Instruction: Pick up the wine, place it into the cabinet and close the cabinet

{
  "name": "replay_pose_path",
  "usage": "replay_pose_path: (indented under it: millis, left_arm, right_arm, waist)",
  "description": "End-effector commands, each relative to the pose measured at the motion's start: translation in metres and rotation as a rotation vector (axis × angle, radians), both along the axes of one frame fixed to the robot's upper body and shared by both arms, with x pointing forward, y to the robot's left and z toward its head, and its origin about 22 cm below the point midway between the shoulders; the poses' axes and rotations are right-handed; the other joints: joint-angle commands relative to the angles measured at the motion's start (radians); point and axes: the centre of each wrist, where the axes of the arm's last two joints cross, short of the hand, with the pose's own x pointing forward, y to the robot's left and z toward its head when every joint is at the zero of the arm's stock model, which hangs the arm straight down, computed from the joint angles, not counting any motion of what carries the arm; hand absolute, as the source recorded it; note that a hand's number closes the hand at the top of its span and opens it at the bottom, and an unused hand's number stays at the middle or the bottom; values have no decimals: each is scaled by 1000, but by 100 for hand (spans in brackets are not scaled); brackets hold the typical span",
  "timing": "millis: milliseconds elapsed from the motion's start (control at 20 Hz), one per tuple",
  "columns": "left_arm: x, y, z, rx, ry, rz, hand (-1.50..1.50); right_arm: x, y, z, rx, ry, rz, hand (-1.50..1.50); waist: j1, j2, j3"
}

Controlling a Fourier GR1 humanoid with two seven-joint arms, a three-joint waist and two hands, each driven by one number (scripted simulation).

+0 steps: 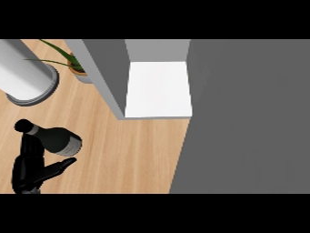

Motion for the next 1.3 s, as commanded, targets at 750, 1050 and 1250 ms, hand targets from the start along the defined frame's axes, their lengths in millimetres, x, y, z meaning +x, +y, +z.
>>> replay_pose_path:
  millis: [750,1050,1250]
  left_arm:
    - [20,-9,-11,-20,-115,3,150]
    - [17,-15,-16,68,-138,25,150]
    - [26,-22,-14,98,-160,2,150]
  right_arm:
    - [-32,-13,21,24,-92,-21,-150]
    - [-43,-27,23,1,-96,-23,-150]
    - [-48,-23,16,14,-68,-12,-150]
  waist:
    - [10,-1,1]
    - [5,-2,2]
    - [1,-1,2]
